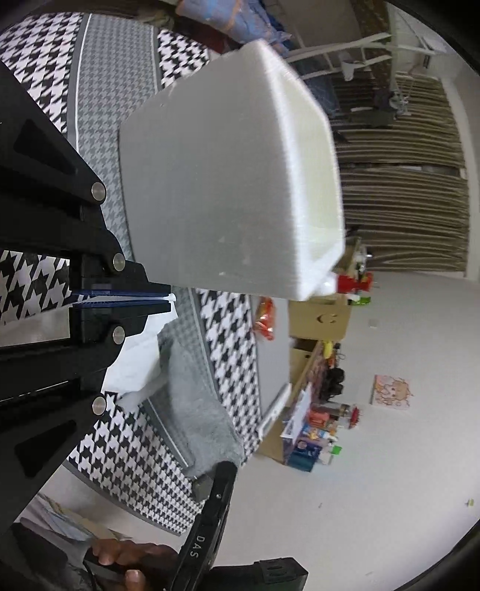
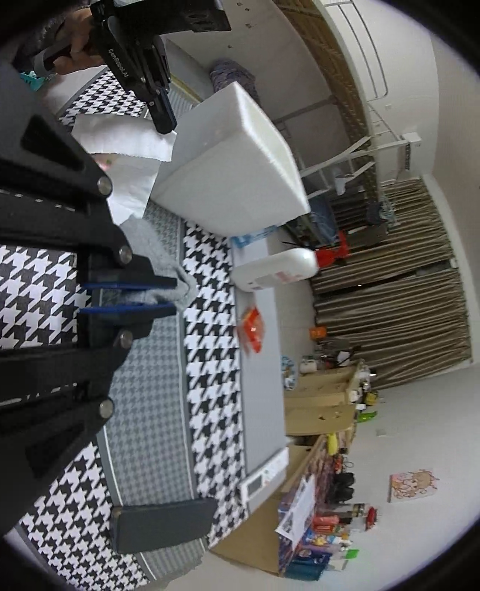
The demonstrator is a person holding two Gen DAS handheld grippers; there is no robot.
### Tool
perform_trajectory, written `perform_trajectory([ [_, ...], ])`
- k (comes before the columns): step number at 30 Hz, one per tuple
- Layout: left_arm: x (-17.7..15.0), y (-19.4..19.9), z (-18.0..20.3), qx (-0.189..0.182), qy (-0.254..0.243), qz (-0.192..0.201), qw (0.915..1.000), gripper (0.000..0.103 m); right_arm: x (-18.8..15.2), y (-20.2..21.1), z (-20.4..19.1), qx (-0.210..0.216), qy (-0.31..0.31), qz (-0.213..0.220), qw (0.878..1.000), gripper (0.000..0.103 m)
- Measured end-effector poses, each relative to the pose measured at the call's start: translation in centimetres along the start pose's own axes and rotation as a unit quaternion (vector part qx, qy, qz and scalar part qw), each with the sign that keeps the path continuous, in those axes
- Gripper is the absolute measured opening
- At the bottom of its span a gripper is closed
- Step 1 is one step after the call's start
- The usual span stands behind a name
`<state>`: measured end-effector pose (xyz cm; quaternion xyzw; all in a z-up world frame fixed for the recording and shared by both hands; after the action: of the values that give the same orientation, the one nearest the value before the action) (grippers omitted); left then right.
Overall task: Organize soft objects
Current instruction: 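Lift the tissue with the left tool while the right tool grasps and lifts the grey sock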
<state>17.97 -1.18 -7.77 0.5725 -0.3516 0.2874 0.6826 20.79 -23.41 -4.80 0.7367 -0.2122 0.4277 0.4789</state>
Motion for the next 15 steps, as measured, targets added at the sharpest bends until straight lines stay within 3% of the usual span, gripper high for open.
perform_trajectory([
  [7,1.3,2.5,-0.2,0.011,-0.007,0.031,0.9994,0.001,1.3,3.0,-0.3,-0.004,0.001,0.038,0.999,0.009],
  [15,1.8,4.3,-0.4,0.027,-0.015,0.048,0.9984,0.001,0.7,4.0,-0.3,-0.004,0.002,0.044,0.999,0.009],
])
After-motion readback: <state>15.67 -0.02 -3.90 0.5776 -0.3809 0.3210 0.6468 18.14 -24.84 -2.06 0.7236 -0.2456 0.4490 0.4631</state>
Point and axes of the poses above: each gripper's, at about its wrist camera, not at the fingertips, and y roughly against the way its jaws point, z to its right, x to its top, the point moved 8 cm from there along -y, roughly the way its jaws point
